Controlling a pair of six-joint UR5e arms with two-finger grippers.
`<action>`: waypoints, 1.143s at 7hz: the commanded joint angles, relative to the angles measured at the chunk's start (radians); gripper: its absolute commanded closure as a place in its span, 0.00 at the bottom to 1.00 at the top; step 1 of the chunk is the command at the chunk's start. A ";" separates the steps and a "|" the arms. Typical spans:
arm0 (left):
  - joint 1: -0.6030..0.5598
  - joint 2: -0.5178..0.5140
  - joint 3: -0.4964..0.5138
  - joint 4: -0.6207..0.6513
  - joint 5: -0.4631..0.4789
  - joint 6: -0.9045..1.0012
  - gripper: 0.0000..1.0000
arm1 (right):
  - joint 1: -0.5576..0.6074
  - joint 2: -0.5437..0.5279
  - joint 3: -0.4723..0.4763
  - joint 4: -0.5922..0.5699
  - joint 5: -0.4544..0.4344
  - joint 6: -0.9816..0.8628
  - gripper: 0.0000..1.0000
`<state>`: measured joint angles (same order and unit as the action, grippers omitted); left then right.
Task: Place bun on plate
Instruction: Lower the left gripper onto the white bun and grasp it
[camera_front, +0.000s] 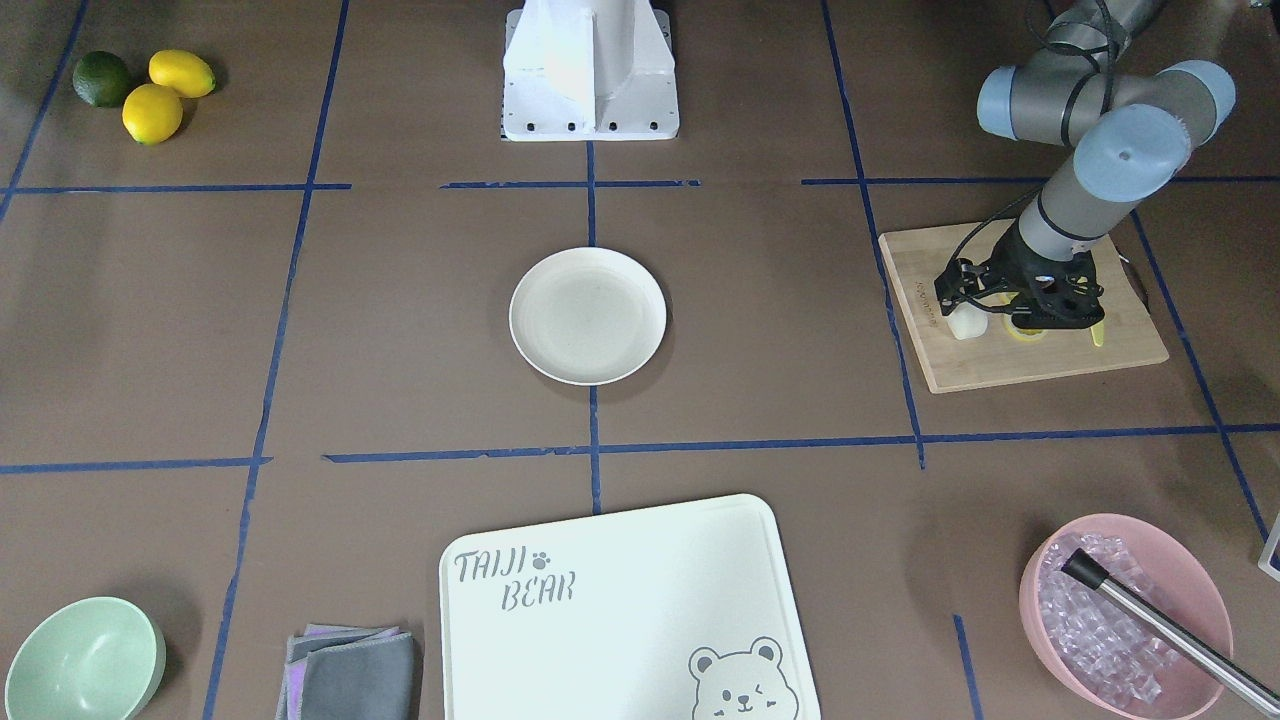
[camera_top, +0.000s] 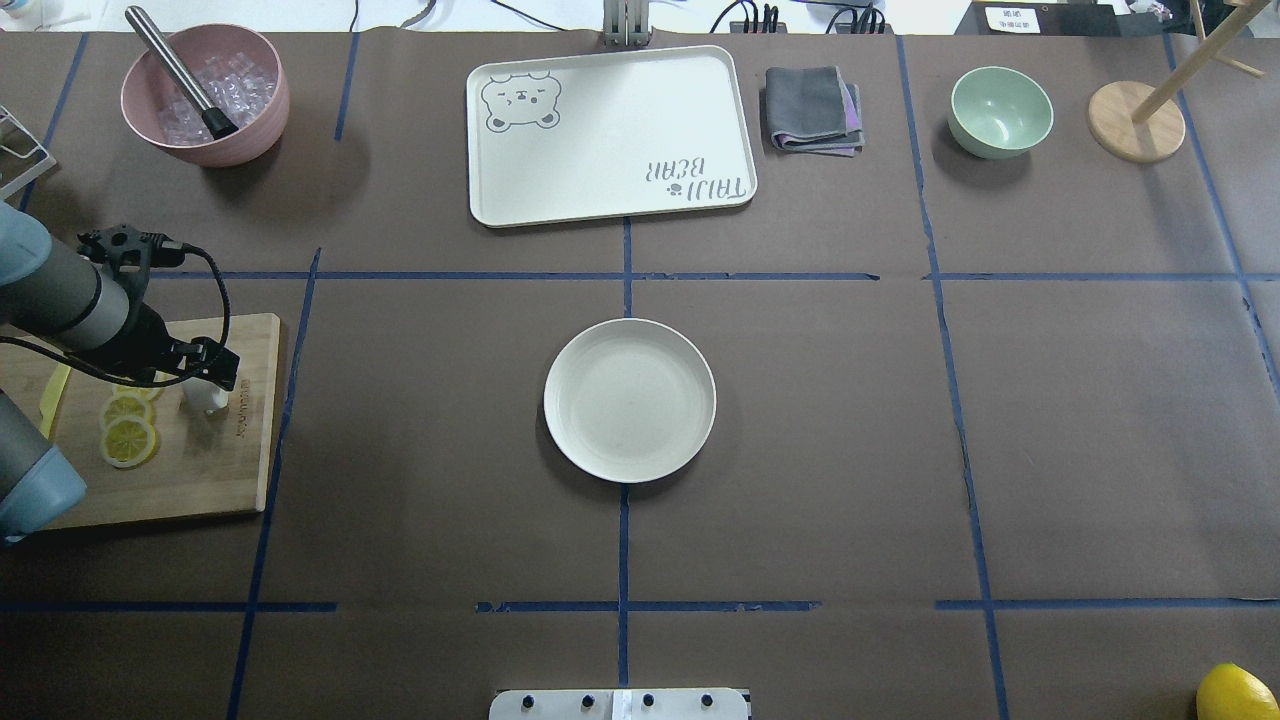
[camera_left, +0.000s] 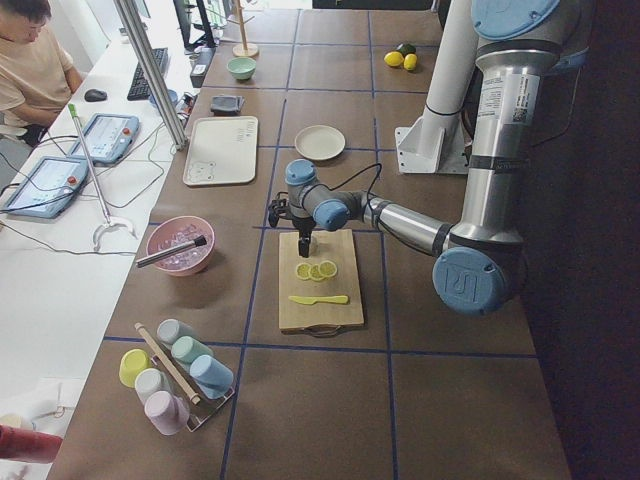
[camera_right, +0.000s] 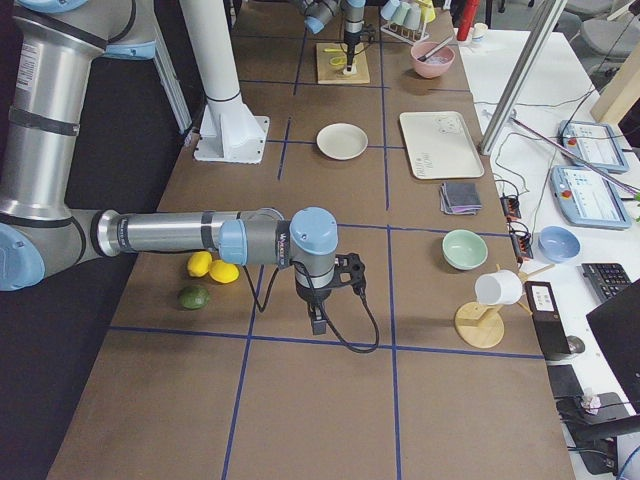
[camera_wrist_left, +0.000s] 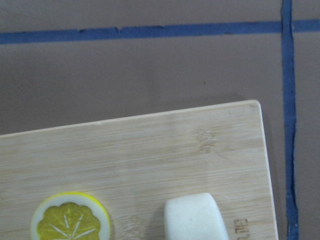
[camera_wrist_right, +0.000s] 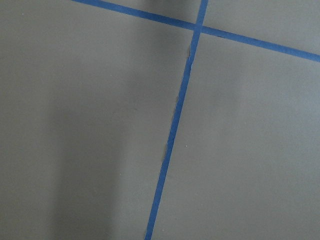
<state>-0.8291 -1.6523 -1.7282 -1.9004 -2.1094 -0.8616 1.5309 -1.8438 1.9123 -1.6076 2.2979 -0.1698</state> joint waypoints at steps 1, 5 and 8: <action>0.010 -0.004 0.002 0.000 0.002 -0.004 0.12 | 0.000 0.000 0.001 0.000 0.000 -0.002 0.00; 0.015 -0.004 0.002 0.003 -0.003 0.001 0.62 | 0.000 0.000 0.001 0.000 0.002 0.000 0.00; 0.015 -0.070 -0.027 0.020 -0.003 -0.011 0.64 | 0.000 0.002 0.002 0.000 0.002 0.000 0.00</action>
<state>-0.8146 -1.6844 -1.7487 -1.8873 -2.1126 -0.8648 1.5309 -1.8425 1.9137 -1.6076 2.2994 -0.1707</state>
